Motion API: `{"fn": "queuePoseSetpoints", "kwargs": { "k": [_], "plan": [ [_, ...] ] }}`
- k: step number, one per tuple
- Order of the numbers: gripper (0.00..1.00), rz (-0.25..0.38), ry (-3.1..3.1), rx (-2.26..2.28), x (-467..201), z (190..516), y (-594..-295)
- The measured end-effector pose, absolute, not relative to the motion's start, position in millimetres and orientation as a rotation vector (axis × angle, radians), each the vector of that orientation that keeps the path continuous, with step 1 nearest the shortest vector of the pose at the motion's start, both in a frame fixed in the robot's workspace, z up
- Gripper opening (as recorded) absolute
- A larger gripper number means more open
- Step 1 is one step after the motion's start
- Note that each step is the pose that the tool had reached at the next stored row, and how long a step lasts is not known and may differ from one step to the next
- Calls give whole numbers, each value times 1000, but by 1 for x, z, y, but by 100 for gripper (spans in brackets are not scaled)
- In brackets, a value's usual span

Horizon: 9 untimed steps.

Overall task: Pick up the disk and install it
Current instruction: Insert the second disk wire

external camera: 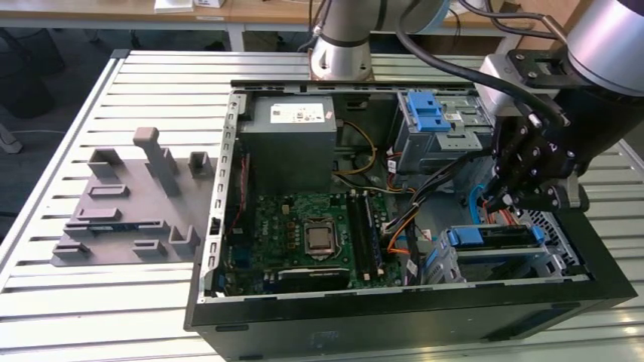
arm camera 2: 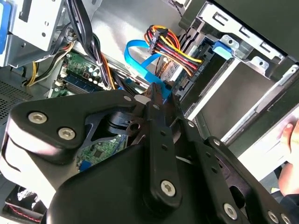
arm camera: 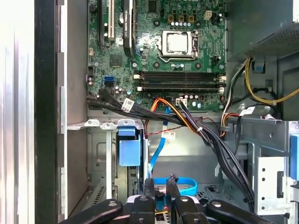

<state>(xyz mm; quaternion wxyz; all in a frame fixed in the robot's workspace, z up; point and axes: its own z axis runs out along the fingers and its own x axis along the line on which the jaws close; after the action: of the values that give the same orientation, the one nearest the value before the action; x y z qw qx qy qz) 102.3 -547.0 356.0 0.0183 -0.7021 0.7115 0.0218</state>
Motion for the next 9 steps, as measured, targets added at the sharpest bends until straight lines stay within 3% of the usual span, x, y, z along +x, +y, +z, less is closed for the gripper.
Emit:
{"fn": "queuePoseSetpoints", "kwargs": {
  "k": [5, 6, 9],
  "plan": [
    [23, 68, 2210, -2180, 103, 352, -547],
    [16, 70, 2209, -2179, 103, 351, -548],
    [16, 109, 2189, -2161, 103, 350, -549]
  ]
}}
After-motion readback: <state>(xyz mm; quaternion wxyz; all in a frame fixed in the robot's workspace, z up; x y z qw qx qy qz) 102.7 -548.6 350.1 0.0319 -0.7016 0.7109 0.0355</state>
